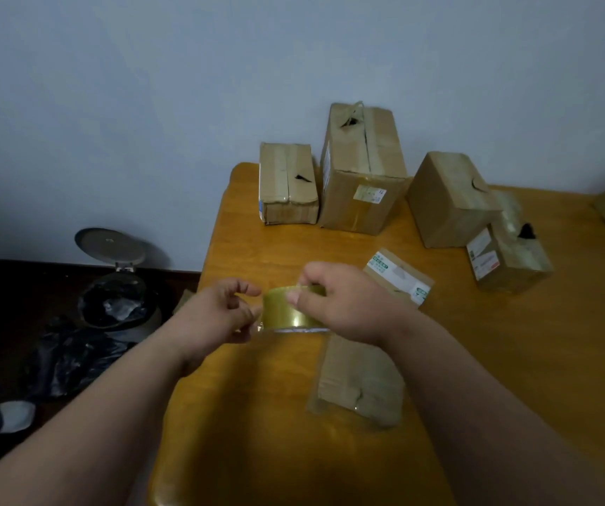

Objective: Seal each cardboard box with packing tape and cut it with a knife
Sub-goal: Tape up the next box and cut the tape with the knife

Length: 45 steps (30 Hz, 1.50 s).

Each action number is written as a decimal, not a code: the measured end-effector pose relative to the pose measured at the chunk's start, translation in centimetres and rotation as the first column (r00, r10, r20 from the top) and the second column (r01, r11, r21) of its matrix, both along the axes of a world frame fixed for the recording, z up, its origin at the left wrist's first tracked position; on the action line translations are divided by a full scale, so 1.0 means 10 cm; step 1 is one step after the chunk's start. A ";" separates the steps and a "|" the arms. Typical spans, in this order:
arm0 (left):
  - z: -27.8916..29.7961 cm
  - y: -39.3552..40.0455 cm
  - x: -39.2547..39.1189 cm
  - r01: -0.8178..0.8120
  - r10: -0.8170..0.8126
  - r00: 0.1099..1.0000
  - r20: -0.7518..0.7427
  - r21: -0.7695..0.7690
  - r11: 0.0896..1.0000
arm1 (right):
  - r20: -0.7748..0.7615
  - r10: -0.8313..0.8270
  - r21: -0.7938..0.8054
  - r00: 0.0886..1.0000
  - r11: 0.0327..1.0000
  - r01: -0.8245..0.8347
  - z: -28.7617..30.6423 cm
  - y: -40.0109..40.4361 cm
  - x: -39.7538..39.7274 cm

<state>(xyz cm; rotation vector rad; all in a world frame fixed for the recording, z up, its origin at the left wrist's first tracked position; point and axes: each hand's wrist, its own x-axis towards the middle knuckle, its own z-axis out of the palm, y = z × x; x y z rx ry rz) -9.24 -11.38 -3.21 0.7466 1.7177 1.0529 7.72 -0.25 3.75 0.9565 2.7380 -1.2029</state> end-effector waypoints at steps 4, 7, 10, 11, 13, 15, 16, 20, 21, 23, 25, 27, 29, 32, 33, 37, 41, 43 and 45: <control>0.38 0.11 0.21 0.062 -0.065 0.970 -0.235 -0.020 0.998 | -0.113 -0.073 -0.096 0.991 0.993 0.062 0.19 0.05 0.39; 0.61 0.18 0.47 0.110 -0.118 0.930 -0.347 -0.044 0.993 | -0.110 -0.058 -0.007 0.992 0.998 0.057 0.23 0.07 0.67; 0.82 0.25 0.71 0.160 -0.164 0.857 -0.489 -0.049 0.986 | -0.028 -0.085 0.160 0.996 0.983 0.089 0.20 0.15 0.95; 0.88 0.28 0.80 0.177 -0.171 0.845 -0.507 -0.036 0.984 | 0.031 -0.120 0.231 0.992 0.967 0.110 0.17 0.18 1.05; 0.97 0.34 0.99 0.212 -0.194 0.831 -0.522 -0.025 0.977 | 0.159 -0.231 0.387 0.960 0.909 0.155 0.09 0.26 1.25; 1.01 0.41 1.16 0.245 -0.222 0.809 -0.544 -0.032 0.969 | 0.178 -0.339 0.420 0.924 0.875 0.240 0.04 0.30 1.43; 1.01 0.45 1.20 0.233 -0.211 0.816 -0.539 -0.028 0.972 | 0.159 -0.353 0.372 0.922 0.886 0.275 0.04 0.33 1.52; 0.97 0.55 1.20 0.132 -0.141 0.952 -0.271 -0.048 0.990 | -0.070 -0.335 -0.156 0.940 0.934 0.322 0.14 0.40 1.91; 0.95 0.56 1.20 0.111 -0.117 0.976 -0.183 -0.047 0.993 | -0.134 -0.346 -0.312 0.929 0.904 0.292 0.16 0.40 2.01; 0.94 0.57 1.22 0.060 -0.060 0.997 -0.054 -0.011 0.998 | -0.263 -0.386 -0.589 0.884 0.790 0.170 0.15 0.39 2.19; 0.93 0.60 1.26 0.046 -0.046 0.998 -0.034 0.012 0.999 | -0.298 -0.418 -0.713 0.858 0.696 0.092 0.06 0.36 2.30; 0.93 0.62 1.35 0.055 -0.054 0.992 -0.111 0.009 0.998 | -0.203 -0.392 -0.687 0.897 0.710 0.155 -0.11 0.32 2.35; 0.94 0.64 1.47 0.116 -0.122 0.941 -0.314 -0.037 0.993 | -0.056 -0.356 -0.565 0.933 0.782 0.264 -0.27 0.32 2.37; 0.89 0.64 1.67 0.196 -0.232 0.762 -0.605 -0.126 0.973 | 0.053 -0.341 -0.275 0.939 0.899 0.342 -0.38 0.39 2.30; 0.87 0.64 1.73 0.182 -0.217 0.738 -0.639 -0.122 0.976 | 0.087 -0.329 -0.134 0.940 0.932 0.338 -0.40 0.42 2.27; 0.76 0.66 1.82 0.073 -0.094 0.772 -0.629 -0.059 0.996 | 0.257 -0.392 0.342 0.883 0.892 0.297 -0.50 0.55 2.16; 0.58 0.60 1.72 -0.097 0.062 0.870 -0.490 -0.045 0.994 | 0.228 -0.404 0.322 0.886 0.890 0.323 -0.53 0.66 2.15; 0.45 0.51 1.65 -0.185 0.156 0.935 -0.318 -0.065 0.980 | 0.153 -0.413 0.250 0.898 0.895 0.369 -0.50 0.74 2.16; 0.31 0.40 1.64 -0.227 0.203 0.953 -0.224 -0.086 0.970 | 0.101 -0.412 0.293 0.905 0.882 0.369 -0.45 0.83 2.12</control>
